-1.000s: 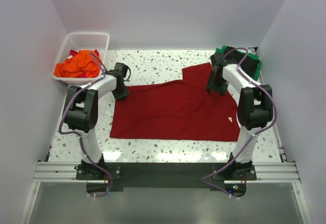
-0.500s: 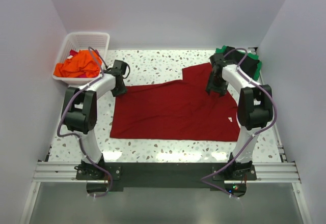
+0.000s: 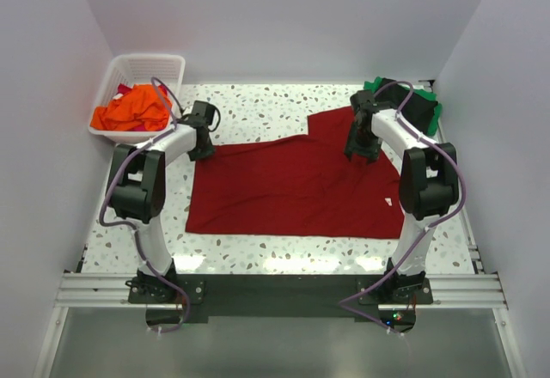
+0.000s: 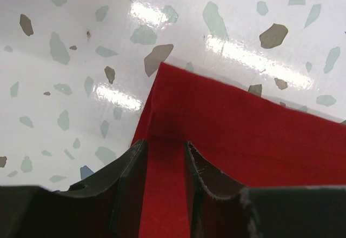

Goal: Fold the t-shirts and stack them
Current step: Fold the tshirt

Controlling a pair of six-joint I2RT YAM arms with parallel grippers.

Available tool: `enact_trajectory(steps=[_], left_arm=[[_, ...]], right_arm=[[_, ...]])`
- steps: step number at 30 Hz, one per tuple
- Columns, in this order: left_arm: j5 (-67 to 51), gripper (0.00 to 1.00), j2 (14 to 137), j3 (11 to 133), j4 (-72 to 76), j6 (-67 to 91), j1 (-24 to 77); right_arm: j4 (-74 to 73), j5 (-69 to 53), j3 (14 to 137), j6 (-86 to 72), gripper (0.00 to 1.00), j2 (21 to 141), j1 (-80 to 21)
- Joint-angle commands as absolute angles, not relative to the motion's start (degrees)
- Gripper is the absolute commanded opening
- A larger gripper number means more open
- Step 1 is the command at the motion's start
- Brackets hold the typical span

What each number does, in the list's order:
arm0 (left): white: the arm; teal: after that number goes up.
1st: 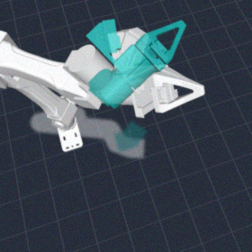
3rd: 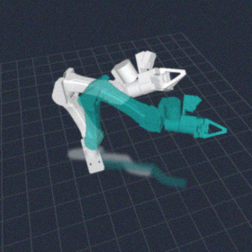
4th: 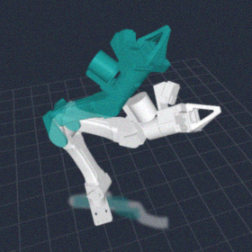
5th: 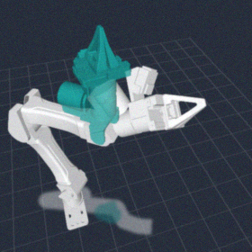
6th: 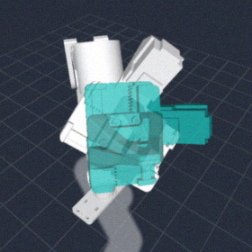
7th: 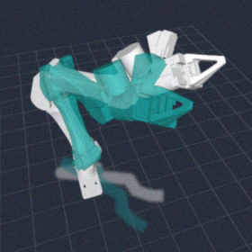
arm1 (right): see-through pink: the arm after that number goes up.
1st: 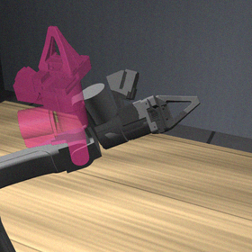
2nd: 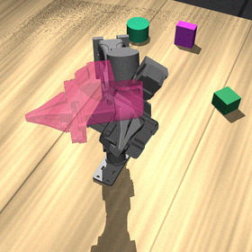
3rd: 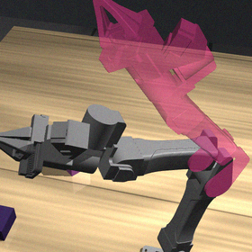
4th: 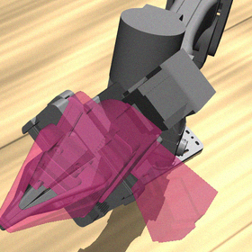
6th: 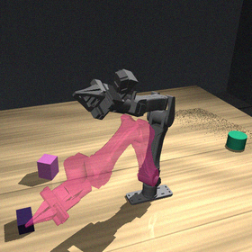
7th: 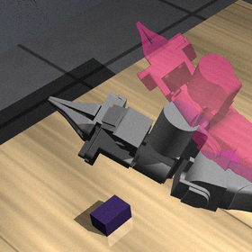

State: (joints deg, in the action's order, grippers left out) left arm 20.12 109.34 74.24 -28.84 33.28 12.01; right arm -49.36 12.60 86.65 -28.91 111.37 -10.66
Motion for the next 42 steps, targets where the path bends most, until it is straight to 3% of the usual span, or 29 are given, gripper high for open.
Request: enact_trajectory(steps=[1,26,32,42], left_arm=[[21.62,0.38,111.09,76.11,-26.19,32.25,11.34],[24.17,0.35,113.29,77.69,-22.94,31.55,10.81],[24.17,0.28,114.17,78.05,-22.41,31.29,10.72],[24.87,0.0,113.2,78.48,-23.29,31.9,10.63]], right_arm=[[-50.27,14.68,88.5,-29.0,0.56,109.07,-10.81],[-50.63,15.12,87.98,-28.65,0.55,109.6,-10.99],[-51.06,15.38,88.33,-28.48,0.55,109.86,-11.07],[-51.15,15.47,88.5,-28.39,0.55,109.95,-10.99]])
